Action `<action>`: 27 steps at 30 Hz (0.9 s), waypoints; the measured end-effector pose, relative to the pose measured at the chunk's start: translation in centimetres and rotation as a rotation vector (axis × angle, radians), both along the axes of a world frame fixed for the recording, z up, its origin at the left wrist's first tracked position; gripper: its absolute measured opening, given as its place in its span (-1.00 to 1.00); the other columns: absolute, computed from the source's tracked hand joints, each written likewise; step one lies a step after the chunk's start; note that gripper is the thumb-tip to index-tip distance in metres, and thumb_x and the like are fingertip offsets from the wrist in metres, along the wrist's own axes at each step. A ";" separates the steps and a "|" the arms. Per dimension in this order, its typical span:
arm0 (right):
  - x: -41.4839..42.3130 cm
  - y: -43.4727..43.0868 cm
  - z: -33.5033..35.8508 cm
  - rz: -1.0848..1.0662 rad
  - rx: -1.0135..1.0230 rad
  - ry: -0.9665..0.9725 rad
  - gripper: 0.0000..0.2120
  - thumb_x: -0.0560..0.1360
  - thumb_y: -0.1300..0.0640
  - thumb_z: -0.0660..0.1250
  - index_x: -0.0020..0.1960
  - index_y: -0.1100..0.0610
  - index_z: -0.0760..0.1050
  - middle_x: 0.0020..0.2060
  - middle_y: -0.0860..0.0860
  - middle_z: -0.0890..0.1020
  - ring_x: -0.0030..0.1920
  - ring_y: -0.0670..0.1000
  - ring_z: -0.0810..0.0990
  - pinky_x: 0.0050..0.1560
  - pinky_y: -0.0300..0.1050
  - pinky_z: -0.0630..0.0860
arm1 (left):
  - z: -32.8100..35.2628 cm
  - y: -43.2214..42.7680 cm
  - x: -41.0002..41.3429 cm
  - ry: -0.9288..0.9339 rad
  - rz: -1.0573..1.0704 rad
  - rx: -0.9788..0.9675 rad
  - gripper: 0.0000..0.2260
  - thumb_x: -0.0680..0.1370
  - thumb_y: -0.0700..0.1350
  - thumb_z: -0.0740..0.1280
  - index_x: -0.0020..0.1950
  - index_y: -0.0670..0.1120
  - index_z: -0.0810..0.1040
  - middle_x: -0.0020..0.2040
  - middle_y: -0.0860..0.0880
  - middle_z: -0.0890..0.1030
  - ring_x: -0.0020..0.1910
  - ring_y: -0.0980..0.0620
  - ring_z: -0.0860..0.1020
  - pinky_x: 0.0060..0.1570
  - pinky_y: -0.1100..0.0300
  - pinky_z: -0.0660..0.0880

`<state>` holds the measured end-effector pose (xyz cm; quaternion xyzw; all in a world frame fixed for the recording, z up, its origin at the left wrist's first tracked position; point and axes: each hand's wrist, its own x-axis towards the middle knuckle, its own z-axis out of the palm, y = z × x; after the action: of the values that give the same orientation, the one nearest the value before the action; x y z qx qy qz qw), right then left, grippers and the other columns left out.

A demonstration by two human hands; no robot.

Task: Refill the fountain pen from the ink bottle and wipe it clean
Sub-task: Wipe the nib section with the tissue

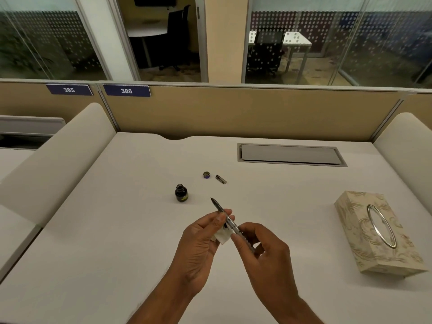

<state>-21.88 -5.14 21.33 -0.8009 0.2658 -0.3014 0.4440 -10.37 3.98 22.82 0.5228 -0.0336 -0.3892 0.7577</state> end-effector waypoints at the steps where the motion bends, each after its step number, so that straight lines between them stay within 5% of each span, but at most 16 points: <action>1: 0.1 -0.1 -0.1 -0.002 -0.006 -0.006 -0.88 0.52 0.08 0.46 -0.01 -0.13 0.59 -0.16 -0.23 0.65 -0.15 -0.07 0.64 -0.32 -0.23 0.56 | 0.0 0.1 0.0 -0.013 -0.005 0.013 -0.72 0.48 -0.08 0.44 0.13 -0.14 0.74 0.15 -0.15 0.75 0.20 -0.07 0.69 0.27 0.03 0.54; 9: 0.1 -0.3 -0.4 -0.003 0.023 -0.036 -0.89 0.52 0.07 0.45 -0.05 -0.14 0.59 -0.15 -0.22 0.65 -0.12 -0.06 0.62 -0.28 -0.17 0.55 | 0.2 0.1 0.3 -0.029 0.071 0.015 -0.70 0.39 0.01 0.49 0.06 -0.08 0.77 0.11 -0.13 0.76 0.18 -0.07 0.70 0.30 -0.01 0.51; 18: 0.1 0.2 -0.3 0.024 0.154 -0.074 -0.90 0.54 0.08 0.43 -0.06 -0.12 0.62 -0.20 -0.16 0.67 -0.16 -0.05 0.62 -0.27 -0.34 0.52 | 0.5 0.2 0.0 -0.044 0.041 0.048 -0.70 0.44 -0.01 0.47 0.11 -0.10 0.76 0.13 -0.14 0.75 0.20 -0.09 0.69 0.36 -0.06 0.50; 21: 0.1 0.1 -0.2 0.055 0.318 -0.079 -0.90 0.57 0.07 0.39 -0.06 -0.11 0.65 -0.29 -0.05 0.67 -0.29 -0.07 0.59 -0.28 -0.21 0.55 | 0.6 0.2 0.0 -0.039 0.039 0.045 -0.71 0.44 -0.02 0.47 0.11 -0.10 0.76 0.13 -0.14 0.75 0.19 -0.07 0.70 0.33 -0.02 0.51; 27: 0.5 0.0 0.2 0.083 0.515 -0.100 -0.94 0.53 0.11 0.45 -0.05 -0.03 0.59 -0.35 0.05 0.62 -0.40 -0.08 0.53 -0.35 -0.33 0.48 | 0.5 0.3 -0.1 -0.003 0.064 0.017 -0.71 0.41 -0.03 0.47 0.08 -0.10 0.77 0.12 -0.14 0.76 0.17 -0.07 0.71 0.26 0.03 0.54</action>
<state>-21.42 -5.13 21.54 -0.6558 0.2784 -0.2447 0.6577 -10.47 4.24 23.28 0.5305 -0.0149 -0.3642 0.7653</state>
